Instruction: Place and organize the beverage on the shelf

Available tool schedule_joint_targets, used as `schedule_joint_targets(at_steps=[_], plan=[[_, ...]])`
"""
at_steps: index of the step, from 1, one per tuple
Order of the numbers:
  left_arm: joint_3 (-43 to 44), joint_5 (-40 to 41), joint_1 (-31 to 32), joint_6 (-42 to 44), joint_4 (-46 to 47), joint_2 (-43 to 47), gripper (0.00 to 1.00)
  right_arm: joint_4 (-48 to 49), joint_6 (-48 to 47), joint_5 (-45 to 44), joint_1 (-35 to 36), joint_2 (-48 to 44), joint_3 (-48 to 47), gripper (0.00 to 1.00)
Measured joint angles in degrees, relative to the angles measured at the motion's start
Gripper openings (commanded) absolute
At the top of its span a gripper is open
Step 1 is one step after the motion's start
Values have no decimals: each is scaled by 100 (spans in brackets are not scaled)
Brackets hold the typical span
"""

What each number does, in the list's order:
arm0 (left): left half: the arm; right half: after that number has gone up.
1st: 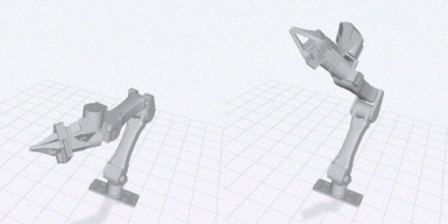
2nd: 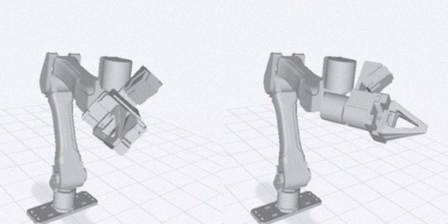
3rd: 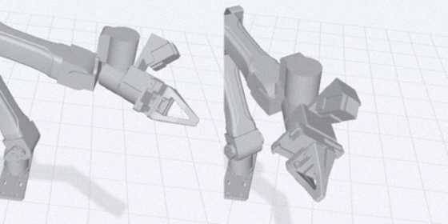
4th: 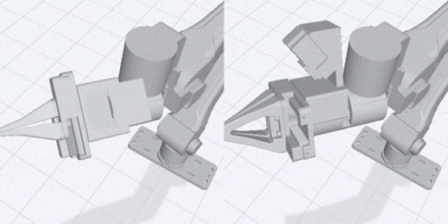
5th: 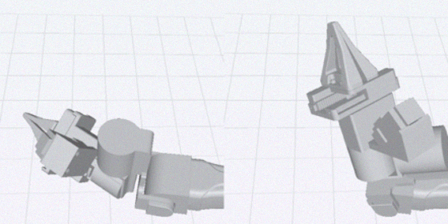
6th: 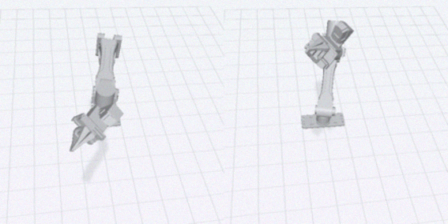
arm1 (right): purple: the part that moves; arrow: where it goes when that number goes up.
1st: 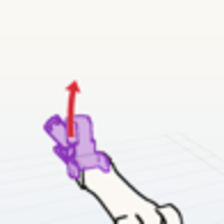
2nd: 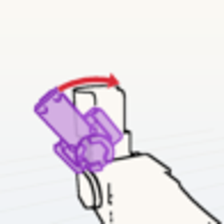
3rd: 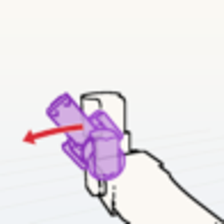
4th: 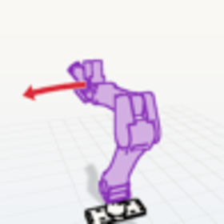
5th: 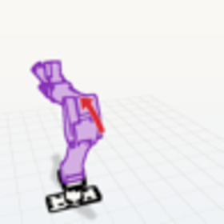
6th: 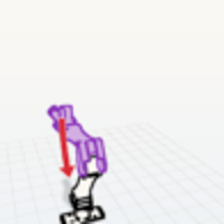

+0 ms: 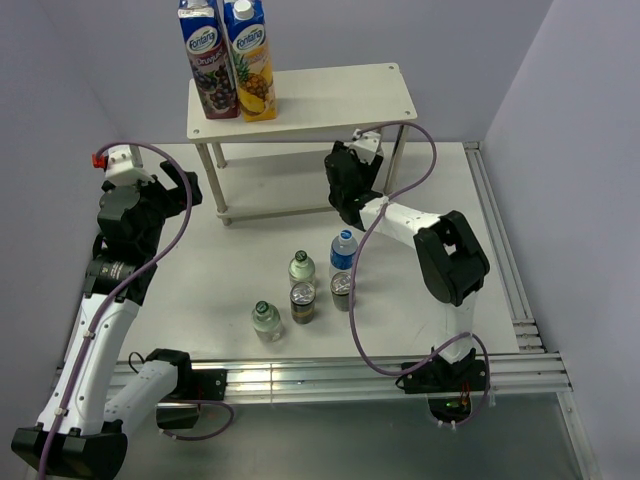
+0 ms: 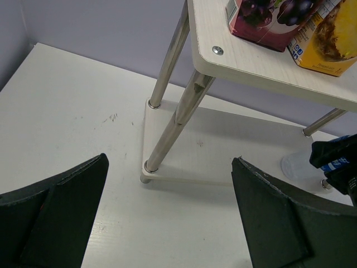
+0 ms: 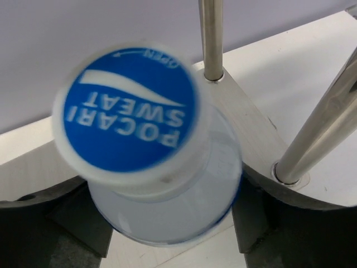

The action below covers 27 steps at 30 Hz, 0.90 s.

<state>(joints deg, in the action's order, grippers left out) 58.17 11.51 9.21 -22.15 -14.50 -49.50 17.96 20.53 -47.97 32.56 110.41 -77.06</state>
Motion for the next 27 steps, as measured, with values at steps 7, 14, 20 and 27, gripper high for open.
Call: schedule_joint_targets(at_steps=[7,14,20,27], plan=[[0,-2,0,0,0,0,99,57,39,-39,-11,0,-22,100],[0,0,0,0,0,0,99,37,37,-39,-17,-63,-4,100],[0,4,0,0,0,0,99,-9,37,9,35,-728,509,100],[0,39,-2,0,0,0,99,-94,63,9,212,-1869,997,100]])
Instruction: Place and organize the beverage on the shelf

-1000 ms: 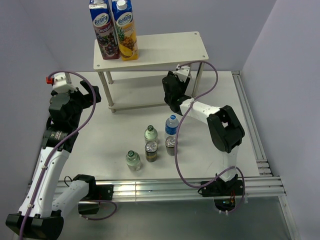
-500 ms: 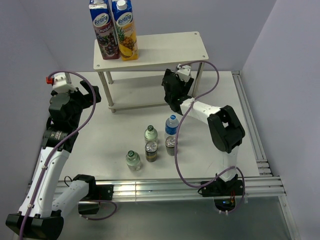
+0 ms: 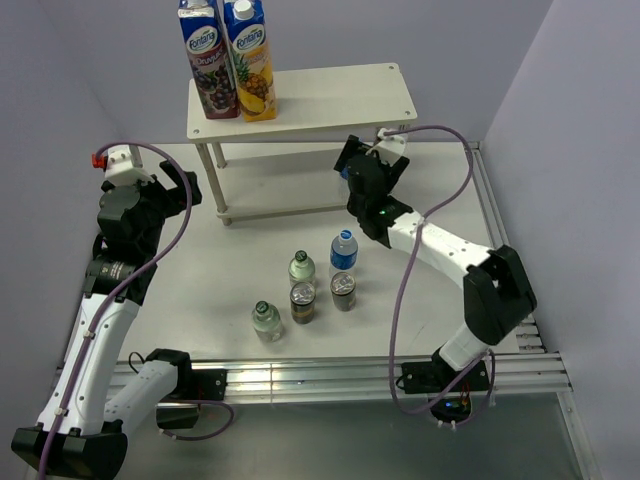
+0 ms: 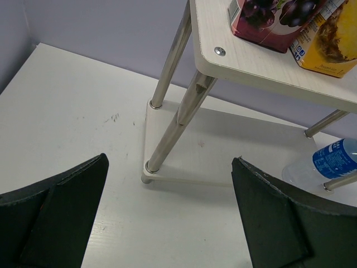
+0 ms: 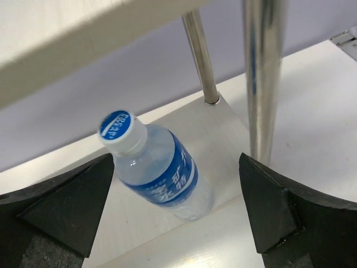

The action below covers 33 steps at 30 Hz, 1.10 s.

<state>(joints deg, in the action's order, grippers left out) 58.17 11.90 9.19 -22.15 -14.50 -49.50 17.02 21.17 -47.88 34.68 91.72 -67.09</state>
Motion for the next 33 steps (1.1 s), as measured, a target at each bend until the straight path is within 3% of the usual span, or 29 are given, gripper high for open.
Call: schedule_joint_targets(at_steps=[7,14,21,27,33], plan=[[0,4,-28,0,0,0,99,-431,107,-50,249,-876,337,100],[0,4,-57,0,0,0,99,-1578,662,-96,699,-1980,866,100],[0,4,-72,0,0,0,99,-2791,1469,-269,1825,-3213,1554,100],[0,4,-92,0,0,0,99,-3554,2068,-229,2369,-3287,1902,100],[0,7,-96,0,0,0,99,-3689,2293,-31,2435,-2957,2186,100]])
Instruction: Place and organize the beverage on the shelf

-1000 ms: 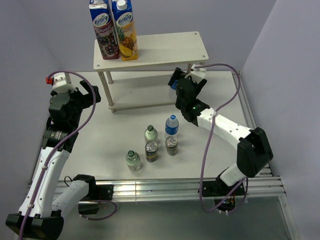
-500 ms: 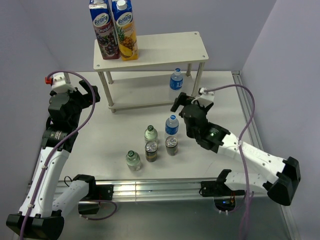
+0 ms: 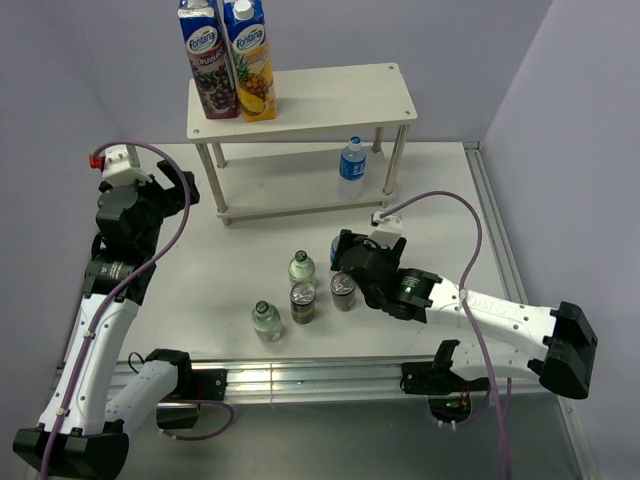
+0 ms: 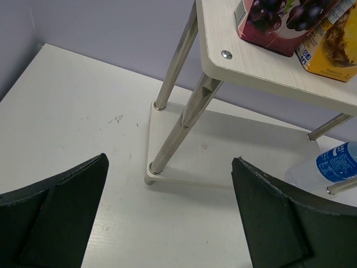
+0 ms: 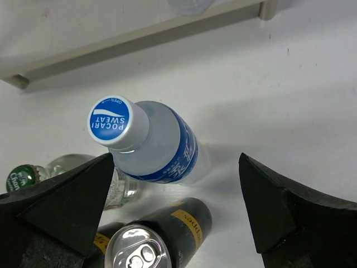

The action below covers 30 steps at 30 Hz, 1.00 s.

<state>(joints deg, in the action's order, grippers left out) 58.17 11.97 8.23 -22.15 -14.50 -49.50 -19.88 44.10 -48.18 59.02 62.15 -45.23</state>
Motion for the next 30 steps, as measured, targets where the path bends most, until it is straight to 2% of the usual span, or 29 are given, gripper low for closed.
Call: schedule_joint_targets(at_steps=[15,21,27,30], plan=[[0,0,0,0,0,0,99,511,-170,111,9,1145,-22,98],[0,-2,0,0,0,0,99,756,-251,-61,9,1397,-24,83],[0,-2,0,0,0,0,100,1250,-437,-328,-42,1591,-13,80],[0,-2,0,0,0,0,99,1537,-531,-352,-162,1718,-13,72]])
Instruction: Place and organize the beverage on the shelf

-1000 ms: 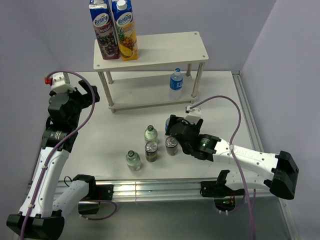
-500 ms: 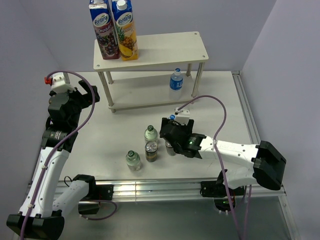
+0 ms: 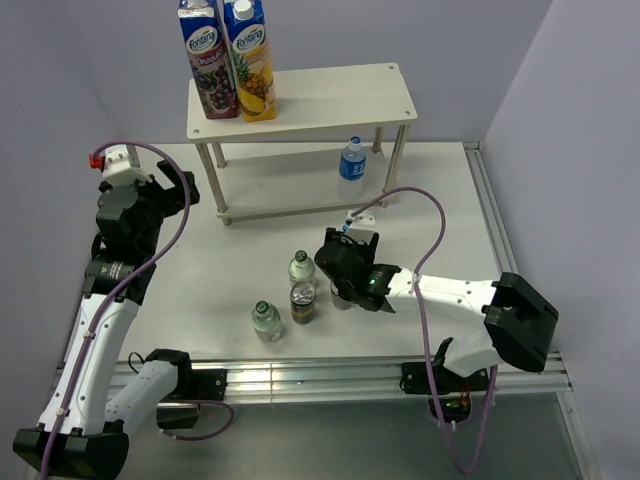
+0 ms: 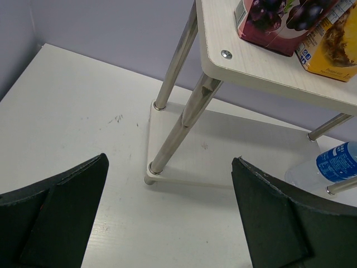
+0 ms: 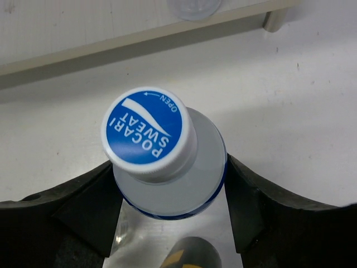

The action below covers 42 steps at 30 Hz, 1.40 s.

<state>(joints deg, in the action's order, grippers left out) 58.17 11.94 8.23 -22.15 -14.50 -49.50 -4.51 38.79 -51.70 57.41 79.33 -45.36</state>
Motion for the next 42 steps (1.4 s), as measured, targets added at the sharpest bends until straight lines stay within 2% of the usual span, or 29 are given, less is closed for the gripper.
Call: schedule_joint_targets(at_steps=[4,5,6,8,14,19,28,35,42], plan=[[0,0,0,0,0,0,99,181,-114,-70,-68,79,0,51],[0,0,0,0,0,0,99,190,-129,-70,-74,81,0,28],[0,0,0,0,0,0,99,199,-151,-70,-79,85,0,15],[0,0,0,0,0,0,99,203,-186,-70,-83,90,-2,0],[0,0,0,0,0,0,99,-57,-306,-76,-107,125,-181,0],[0,0,0,0,0,2,99,-153,-754,-164,-138,116,-452,0],[0,0,0,0,0,2,99,348,-1644,-116,-553,221,-1738,0],[0,0,0,0,0,2,99,767,-1867,190,-1137,1012,-2465,0],[0,-2,-4,0,0,2,99,793,-2098,387,-1397,1845,-2811,0]])
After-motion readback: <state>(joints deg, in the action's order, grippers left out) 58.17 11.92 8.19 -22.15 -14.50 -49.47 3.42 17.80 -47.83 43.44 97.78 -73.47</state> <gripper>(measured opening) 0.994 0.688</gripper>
